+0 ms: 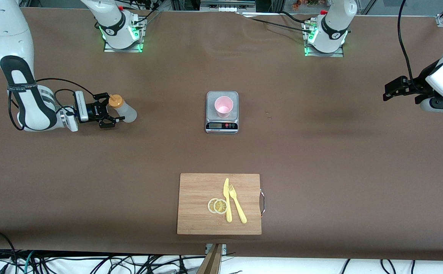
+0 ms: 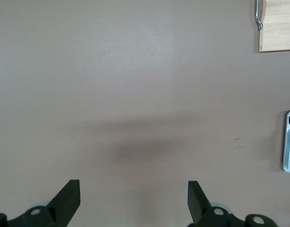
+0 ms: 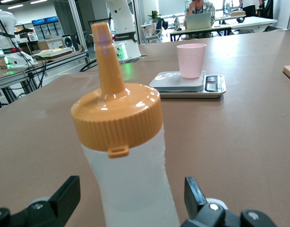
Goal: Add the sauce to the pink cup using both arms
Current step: 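Move the right gripper to the squeeze bottle and grasp its body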
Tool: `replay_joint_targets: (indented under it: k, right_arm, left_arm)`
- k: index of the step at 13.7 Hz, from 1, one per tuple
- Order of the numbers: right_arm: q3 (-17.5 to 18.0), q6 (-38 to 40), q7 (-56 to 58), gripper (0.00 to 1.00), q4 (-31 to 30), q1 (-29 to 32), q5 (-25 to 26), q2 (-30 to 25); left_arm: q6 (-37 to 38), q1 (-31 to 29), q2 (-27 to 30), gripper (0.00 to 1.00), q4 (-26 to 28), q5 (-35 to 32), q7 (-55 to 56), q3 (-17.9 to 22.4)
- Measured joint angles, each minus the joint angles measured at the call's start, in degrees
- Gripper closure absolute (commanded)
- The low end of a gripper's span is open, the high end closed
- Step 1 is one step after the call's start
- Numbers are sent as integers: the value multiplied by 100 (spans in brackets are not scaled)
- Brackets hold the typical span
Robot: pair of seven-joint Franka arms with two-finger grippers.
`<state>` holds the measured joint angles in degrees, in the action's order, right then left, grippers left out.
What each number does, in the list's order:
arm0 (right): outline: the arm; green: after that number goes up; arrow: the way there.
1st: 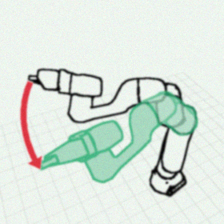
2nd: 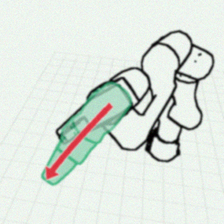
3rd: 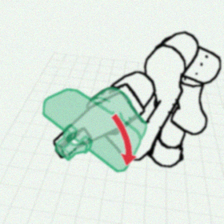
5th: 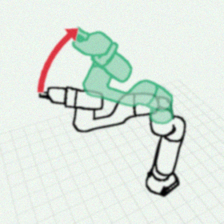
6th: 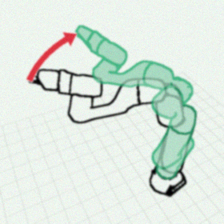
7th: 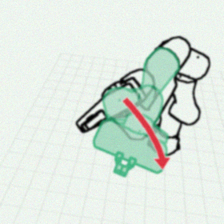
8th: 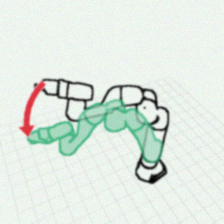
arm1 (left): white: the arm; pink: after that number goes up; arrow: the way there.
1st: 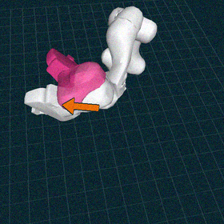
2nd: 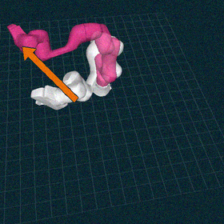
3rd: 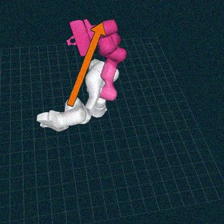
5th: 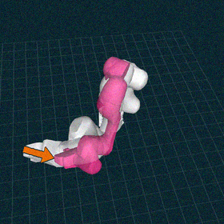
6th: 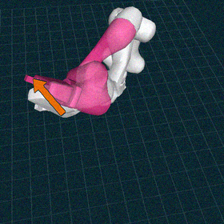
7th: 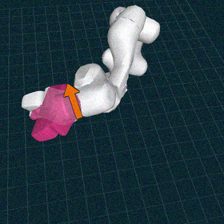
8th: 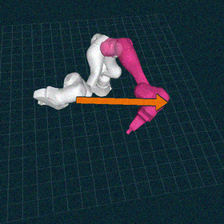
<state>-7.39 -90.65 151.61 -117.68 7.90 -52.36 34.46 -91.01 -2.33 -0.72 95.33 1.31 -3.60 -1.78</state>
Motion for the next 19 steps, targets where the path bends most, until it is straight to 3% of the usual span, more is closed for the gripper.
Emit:
replay_joint_targets:
  k: [3, 7, 9, 13, 19]
  right_arm:
    - [0, -25, 3, 37, 0, -61, -97, 0]
    - [1, -52, 11, 79, 7, -153, -139, -2]
    - [1, -82, 13, 88, 21, -169, -142, -18]
    - [0, -251, -160, 88, 208, -233, -144, -146]
    - [0, -680, -1413, 88, 380, -649, -53, -750]
  left_arm:
    - [-23, -9, 0, 0, -7, 0, 0, 3]
    - [-134, -17, -14, 0, -10, 2, 0, 7]
    - [-137, -22, -35, 0, -11, 2, 0, 7]
    - [-139, -30, -39, 0, -43, 3, 0, 7]
    - [-139, -33, -39, 0, -64, 3, 0, 7]
